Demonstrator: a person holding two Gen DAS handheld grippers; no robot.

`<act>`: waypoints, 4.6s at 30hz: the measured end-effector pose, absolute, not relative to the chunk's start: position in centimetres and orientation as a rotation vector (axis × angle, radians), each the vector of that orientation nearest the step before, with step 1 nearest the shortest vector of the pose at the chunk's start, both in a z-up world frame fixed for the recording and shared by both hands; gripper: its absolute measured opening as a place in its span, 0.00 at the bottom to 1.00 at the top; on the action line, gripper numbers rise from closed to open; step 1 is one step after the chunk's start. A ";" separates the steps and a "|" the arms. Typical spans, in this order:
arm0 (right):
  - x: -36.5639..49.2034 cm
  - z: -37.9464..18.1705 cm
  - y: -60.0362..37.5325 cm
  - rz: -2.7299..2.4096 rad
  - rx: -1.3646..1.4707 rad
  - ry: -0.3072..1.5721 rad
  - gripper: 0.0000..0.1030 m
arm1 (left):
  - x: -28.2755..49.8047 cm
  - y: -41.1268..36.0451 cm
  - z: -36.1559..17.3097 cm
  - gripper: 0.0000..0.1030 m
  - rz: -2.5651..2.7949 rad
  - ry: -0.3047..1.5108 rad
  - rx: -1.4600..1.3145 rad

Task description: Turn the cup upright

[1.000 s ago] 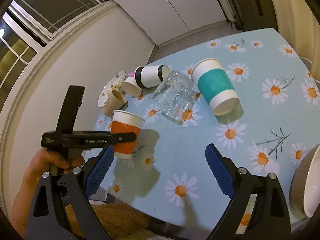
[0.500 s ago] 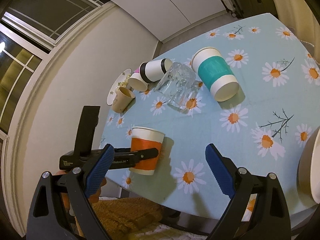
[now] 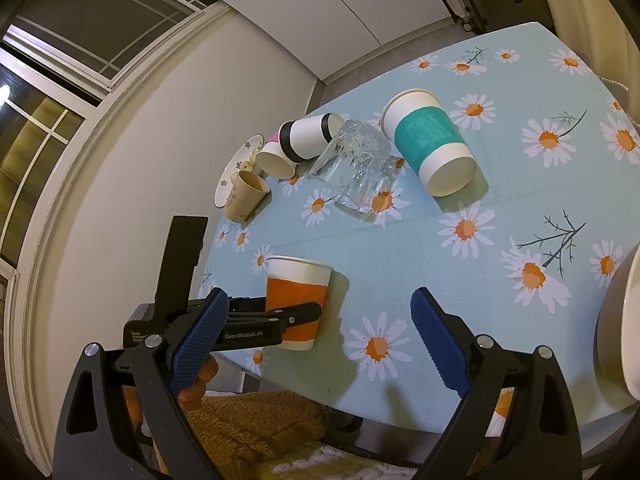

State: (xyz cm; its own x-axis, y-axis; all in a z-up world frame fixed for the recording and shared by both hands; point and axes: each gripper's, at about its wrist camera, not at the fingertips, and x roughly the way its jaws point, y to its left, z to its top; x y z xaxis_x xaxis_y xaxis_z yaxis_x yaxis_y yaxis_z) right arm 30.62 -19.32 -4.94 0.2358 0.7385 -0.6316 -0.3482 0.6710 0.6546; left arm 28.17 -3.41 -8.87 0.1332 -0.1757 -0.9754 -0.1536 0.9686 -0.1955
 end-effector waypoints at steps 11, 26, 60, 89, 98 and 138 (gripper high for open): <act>30.6 -5.5 -18.4 0.785 0.413 1.127 0.89 | 26.7 -2.5 -6.9 0.64 -0.049 1.420 -0.271; 31.8 -8.5 -12.8 0.801 0.381 1.312 0.89 | 20.2 2.9 -4.4 0.64 -0.166 1.267 -0.489; 33.1 -11.2 -0.5 0.499 -0.089 1.509 0.64 | 12.1 8.7 -7.3 0.64 -0.288 1.035 -0.722; 25.3 -6.0 -6.1 0.584 0.019 0.805 0.63 | 11.5 9.9 -7.8 0.64 -0.255 0.993 -0.763; 22.3 -8.5 -6.9 0.510 -0.004 0.532 0.63 | 11.5 10.4 -8.1 0.64 -0.207 0.987 -0.757; 18.9 -13.4 -5.4 0.389 -0.065 0.388 0.78 | 11.6 10.4 -8.3 0.64 -0.136 0.983 -0.707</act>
